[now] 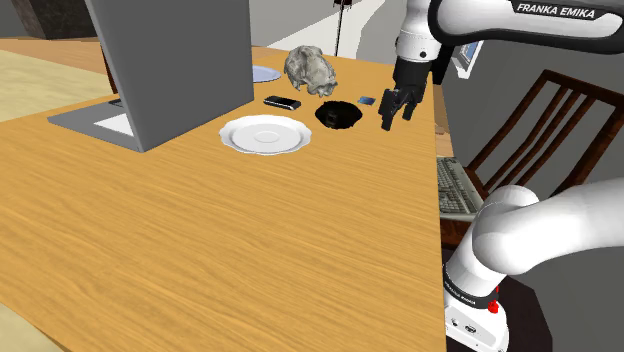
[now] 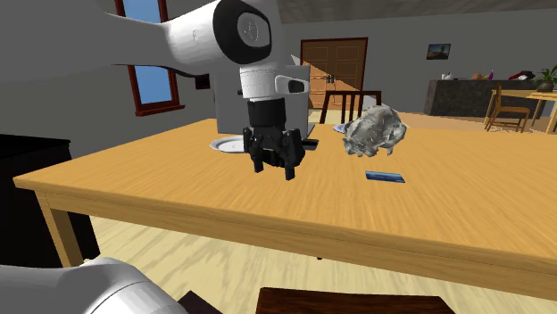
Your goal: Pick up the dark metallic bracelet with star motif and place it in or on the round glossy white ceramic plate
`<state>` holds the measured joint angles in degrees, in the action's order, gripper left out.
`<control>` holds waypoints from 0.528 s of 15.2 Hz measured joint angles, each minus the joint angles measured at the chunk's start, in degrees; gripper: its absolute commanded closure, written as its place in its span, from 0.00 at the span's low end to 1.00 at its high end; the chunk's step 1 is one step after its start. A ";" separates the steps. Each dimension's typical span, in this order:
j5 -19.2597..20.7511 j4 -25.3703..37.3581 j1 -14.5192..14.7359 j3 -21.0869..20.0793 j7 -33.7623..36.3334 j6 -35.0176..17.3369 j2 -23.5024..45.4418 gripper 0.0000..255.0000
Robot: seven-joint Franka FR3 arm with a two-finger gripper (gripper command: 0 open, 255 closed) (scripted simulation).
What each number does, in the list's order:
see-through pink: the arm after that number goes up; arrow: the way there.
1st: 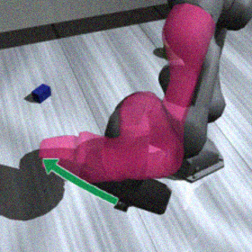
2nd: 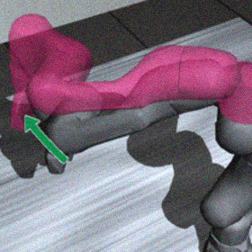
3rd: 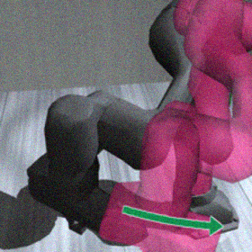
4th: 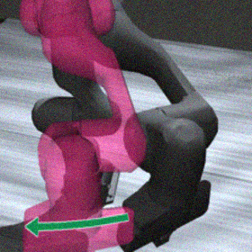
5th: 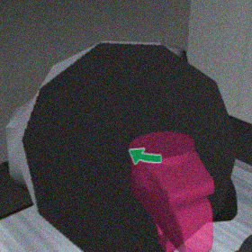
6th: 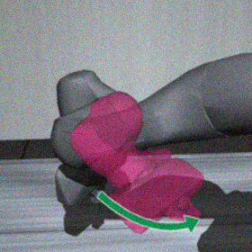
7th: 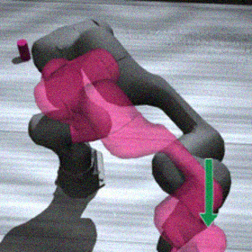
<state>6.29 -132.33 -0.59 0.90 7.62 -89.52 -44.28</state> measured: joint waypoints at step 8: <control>-3.16 6.96 1.87 -3.29 3.62 -3.99 9.17 0.00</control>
<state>3.13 -125.37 1.28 -2.39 11.23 -93.51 -35.11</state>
